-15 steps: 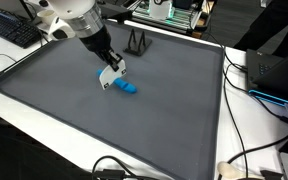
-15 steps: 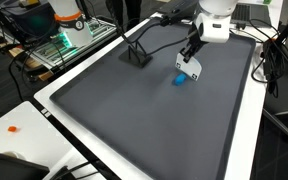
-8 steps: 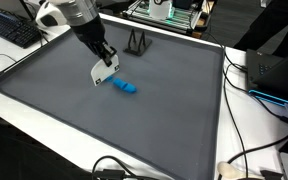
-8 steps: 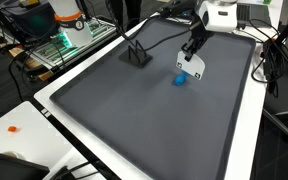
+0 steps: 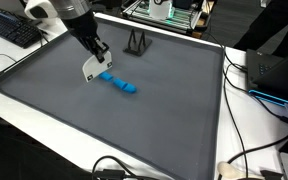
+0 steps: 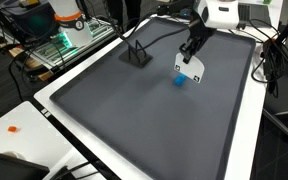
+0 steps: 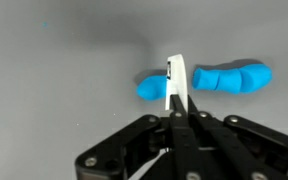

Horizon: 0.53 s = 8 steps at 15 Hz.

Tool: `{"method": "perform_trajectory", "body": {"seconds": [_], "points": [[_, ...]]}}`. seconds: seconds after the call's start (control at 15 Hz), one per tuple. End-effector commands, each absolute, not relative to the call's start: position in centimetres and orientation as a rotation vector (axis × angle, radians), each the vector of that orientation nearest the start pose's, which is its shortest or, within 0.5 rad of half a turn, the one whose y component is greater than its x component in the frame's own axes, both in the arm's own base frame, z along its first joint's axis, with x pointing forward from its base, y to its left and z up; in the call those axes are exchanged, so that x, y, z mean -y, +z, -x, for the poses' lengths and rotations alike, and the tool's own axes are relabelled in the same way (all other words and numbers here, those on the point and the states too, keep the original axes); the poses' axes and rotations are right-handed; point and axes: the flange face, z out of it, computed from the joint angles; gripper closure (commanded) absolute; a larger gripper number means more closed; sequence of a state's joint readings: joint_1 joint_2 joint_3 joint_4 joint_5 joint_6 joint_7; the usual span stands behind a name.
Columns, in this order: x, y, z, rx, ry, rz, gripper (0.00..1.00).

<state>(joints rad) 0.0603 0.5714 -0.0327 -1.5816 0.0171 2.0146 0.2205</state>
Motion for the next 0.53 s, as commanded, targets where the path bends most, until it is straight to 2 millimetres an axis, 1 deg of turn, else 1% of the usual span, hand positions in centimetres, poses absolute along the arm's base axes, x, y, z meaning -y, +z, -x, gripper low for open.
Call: {"method": "perform_trajectory", "body": {"seconds": [0.0, 0.27, 0.47], "points": [[-2.3, 28.1, -67.2, -0.308, 0.254, 3.152, 0.99], [-2.1, 26.7, -66.9, -0.297, 0.285, 3.176, 0.99], [-2.3, 26.1, -66.8, -0.287, 0.297, 3.185, 0.99]]}}
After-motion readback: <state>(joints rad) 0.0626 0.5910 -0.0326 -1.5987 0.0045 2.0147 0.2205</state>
